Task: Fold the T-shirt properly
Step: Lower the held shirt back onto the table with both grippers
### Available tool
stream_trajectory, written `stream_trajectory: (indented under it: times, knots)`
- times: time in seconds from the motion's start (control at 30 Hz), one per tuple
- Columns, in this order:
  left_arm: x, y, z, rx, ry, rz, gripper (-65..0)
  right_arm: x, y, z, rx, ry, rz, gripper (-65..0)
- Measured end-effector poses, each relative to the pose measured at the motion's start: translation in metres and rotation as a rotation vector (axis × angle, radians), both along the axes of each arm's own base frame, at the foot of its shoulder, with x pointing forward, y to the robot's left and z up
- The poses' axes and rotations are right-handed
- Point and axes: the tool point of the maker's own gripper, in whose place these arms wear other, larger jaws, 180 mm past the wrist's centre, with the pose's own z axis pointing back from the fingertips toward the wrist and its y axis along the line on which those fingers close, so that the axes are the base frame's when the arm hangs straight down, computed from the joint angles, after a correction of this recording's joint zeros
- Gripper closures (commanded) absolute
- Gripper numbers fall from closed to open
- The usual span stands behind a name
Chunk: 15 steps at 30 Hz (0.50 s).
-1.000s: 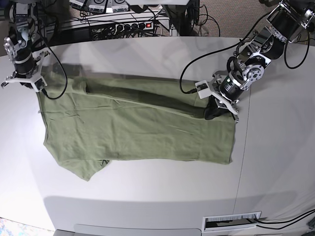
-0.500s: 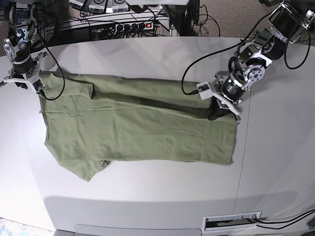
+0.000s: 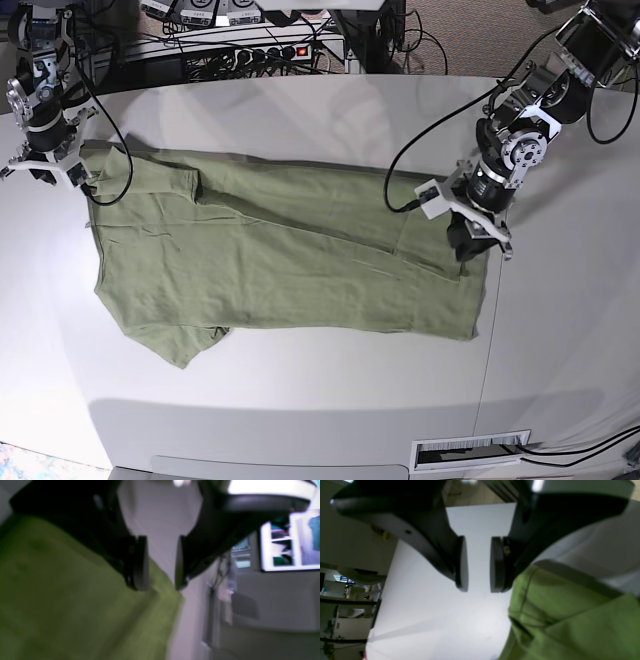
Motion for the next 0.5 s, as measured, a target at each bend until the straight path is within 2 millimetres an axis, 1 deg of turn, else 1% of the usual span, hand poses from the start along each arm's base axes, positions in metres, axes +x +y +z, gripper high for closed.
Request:
stream_trajectory:
  times: [0.03,0.1,0.23,0.27,0.37,0.4,0.43,0.5]
  knots:
    - [0.000,-0.001,0.007,0.005,-0.010,-0.008,-19.5,0.001,0.000,0.001,-0.001,-0.003,0.000,-16.1]
    - [-0.004,0.003,0.011,0.052,0.013,-0.043,-17.6,0.003,-0.001,0.003,-0.007,-0.005,0.004,-16.1]
    - [-0.015,0.012,-0.003,0.162,0.129,-0.116,-7.5,0.004,-0.002,0.006,-0.015,-0.006,0.008,-15.6]
    - [-0.015,0.011,-0.003,0.164,0.138,-0.131,-5.6,0.005,-0.001,0.008,-0.018,-0.009,0.014,-13.8]
    - [-0.013,0.002,-0.002,0.149,0.175,-0.184,0.0,0.013,0.012,0.020,-0.005,-0.046,0.046,-1.5]
    - [-0.013,0.000,-0.002,0.133,0.191,-0.194,0.0,0.016,0.019,0.023,0.025,-0.063,0.054,0.0]
    - [-0.014,-0.001,-0.003,0.140,0.209,-0.206,0.0,0.019,0.023,0.026,0.040,-0.076,0.061,0.0]
    - [-0.016,-0.002,-0.006,0.147,0.252,-0.234,0.0,0.019,0.025,0.026,0.047,-0.078,0.062,0.0]
